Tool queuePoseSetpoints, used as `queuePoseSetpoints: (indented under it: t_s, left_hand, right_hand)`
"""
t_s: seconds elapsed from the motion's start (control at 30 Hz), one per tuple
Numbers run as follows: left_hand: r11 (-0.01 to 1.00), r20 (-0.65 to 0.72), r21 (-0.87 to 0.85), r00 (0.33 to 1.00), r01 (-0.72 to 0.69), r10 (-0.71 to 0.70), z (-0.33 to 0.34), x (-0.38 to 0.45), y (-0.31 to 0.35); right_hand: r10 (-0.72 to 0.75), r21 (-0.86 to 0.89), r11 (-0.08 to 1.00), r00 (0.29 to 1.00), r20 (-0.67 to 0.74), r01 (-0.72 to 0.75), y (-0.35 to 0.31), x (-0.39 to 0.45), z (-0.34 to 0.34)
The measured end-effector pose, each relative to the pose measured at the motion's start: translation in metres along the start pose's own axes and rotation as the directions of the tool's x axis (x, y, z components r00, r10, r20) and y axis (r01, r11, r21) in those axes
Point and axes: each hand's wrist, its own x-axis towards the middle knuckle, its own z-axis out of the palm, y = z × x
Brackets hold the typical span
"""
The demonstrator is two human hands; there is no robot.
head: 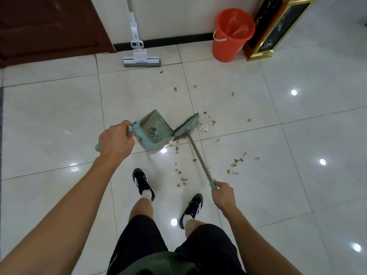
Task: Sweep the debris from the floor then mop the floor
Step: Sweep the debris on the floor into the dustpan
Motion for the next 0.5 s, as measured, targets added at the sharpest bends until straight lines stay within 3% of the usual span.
queuePoseSetpoints:
  t_s: [0.27,0.5]
  left_hand:
    - [0.998,-0.034,-0.039,0.998,-0.056,0.055,-0.023,0.066,-0.056]
    - [0.993,-0.039,-0.047,0.994,-0.107,0.105,-0.050,0.146,-0.112]
  right_hand:
    - [-0.034,0.011,0.999,0.998,-0.049,0.035,-0.098,0.019,0.037]
    - [-0.007,0.139,0.990,0.994,-0.106,0.022,-0.204,0.047,0.076]
